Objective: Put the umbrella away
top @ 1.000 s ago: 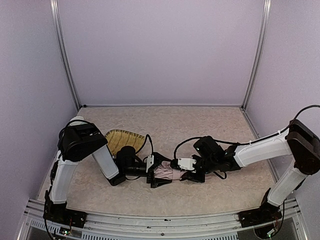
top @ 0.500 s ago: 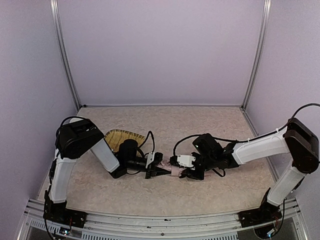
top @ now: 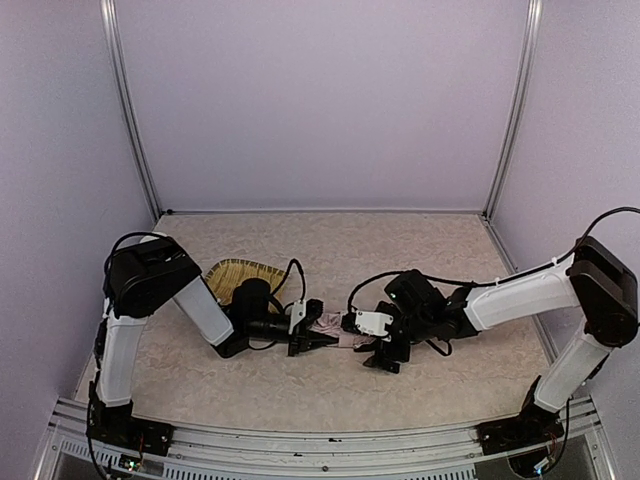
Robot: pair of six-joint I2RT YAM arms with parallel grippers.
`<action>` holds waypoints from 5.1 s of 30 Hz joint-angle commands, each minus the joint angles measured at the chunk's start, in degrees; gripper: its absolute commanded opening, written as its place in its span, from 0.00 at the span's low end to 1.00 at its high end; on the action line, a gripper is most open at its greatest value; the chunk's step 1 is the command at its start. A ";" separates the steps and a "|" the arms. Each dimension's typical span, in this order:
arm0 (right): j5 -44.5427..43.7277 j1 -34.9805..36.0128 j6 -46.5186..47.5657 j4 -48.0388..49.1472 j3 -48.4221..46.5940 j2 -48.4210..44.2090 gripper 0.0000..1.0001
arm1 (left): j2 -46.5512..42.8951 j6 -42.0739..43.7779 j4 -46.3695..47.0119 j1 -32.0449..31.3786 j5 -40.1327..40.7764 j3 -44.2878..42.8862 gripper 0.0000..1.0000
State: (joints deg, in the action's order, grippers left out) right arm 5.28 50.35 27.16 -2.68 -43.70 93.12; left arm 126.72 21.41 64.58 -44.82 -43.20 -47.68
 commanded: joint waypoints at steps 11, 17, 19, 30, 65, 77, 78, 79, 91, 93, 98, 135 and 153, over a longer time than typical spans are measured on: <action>-1.85 -12.12 -11.01 15.94 9.47 -25.83 1.00 | -15.24 -7.02 -11.14 1.53 10.27 -1.27 0.00; -1.41 -14.72 -19.76 28.85 17.75 -38.40 1.00 | -22.56 -3.39 -19.50 1.75 16.65 -5.57 0.00; 4.00 -14.91 -20.86 29.98 18.45 -39.97 1.00 | -24.37 -1.13 -22.73 1.90 18.72 -7.66 0.00; 20.41 -14.84 -30.87 30.57 13.52 -31.35 0.64 | -26.23 14.36 -23.24 0.73 27.05 -5.52 0.00; 29.56 -12.64 -59.63 39.78 -3.06 7.83 0.43 | -20.24 21.99 -16.41 -3.96 37.69 -3.38 0.00; 36.32 -12.55 -58.76 38.21 -4.73 9.64 0.01 | -18.18 22.64 -16.88 -3.67 41.83 -4.82 0.00; 36.30 -12.55 -58.38 37.93 -4.60 9.44 0.00 | -18.06 22.45 -16.92 -3.50 41.94 -4.94 0.00; 36.34 -12.55 -58.10 37.70 -4.41 9.18 0.00 | -18.04 22.37 -17.18 -3.32 42.03 -5.04 0.00; 39.85 -11.46 -53.97 32.63 -4.97 4.27 0.00 | -12.44 19.10 -20.51 1.35 47.00 -8.67 0.00; 39.57 -10.93 -51.40 29.86 -5.18 2.71 0.00 | -11.42 18.27 -20.18 2.74 47.84 -8.99 0.00; 39.53 -10.06 -50.56 27.69 -3.77 0.05 0.00 | -9.38 14.38 -19.10 5.70 49.96 -11.28 0.00; 29.35 -27.59 -37.37 36.07 -7.53 8.13 0.00 | -37.63 -10.03 -46.65 0.53 -8.71 -29.58 0.00; 41.19 -23.07 -14.26 34.11 -19.97 -9.13 0.00 | -21.32 9.65 -87.37 -2.67 -11.23 -33.30 0.00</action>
State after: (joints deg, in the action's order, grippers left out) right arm 49.84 25.45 8.29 26.59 -64.27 90.43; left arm 99.50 32.86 -8.84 -45.32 -47.51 -81.87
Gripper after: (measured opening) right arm 0.006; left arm 0.266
